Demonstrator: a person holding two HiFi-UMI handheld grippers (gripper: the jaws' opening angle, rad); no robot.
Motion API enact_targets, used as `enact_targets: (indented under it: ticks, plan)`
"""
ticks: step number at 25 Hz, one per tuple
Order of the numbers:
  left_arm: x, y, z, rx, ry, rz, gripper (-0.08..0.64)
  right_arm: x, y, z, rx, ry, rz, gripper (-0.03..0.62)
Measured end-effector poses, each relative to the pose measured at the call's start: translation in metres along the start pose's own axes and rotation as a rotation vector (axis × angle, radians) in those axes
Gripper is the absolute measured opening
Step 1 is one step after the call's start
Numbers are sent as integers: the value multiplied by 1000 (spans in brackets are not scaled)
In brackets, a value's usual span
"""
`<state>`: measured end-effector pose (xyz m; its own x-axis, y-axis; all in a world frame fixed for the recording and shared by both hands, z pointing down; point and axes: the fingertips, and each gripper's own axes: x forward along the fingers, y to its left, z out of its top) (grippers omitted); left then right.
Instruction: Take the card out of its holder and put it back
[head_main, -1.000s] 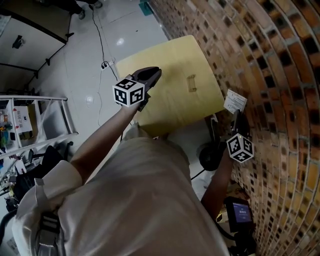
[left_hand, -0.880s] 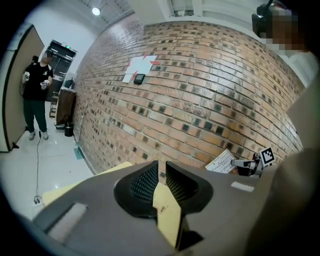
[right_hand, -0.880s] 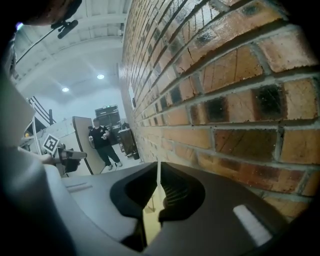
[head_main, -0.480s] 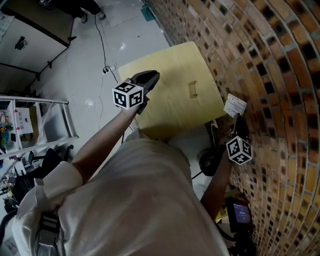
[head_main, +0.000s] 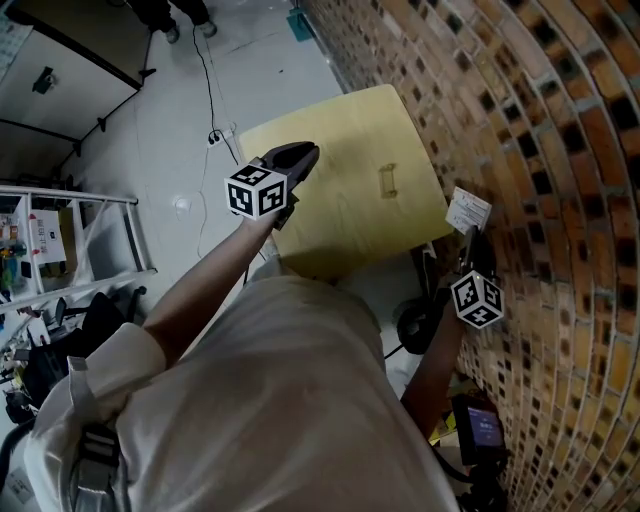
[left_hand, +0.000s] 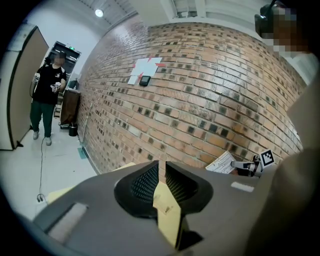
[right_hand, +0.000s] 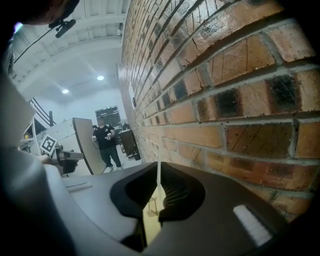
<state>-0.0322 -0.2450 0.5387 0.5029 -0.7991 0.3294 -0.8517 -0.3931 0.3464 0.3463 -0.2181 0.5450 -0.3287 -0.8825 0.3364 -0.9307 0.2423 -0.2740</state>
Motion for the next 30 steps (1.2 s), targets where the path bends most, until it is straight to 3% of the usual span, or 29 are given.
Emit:
enact_targets:
  ticks: [12,17,30]
  plan:
    - [-4,-5,4,-42,-52,-39,63,0,1,-6,3,8,7,14]
    - [-6,-2,-2,-19,-25,-10,33,-2,1,-8,3,12,8,14]
    - [-3,-12,-13,-35,-2,-21,71,19,12,-21,-6,48,55,14]
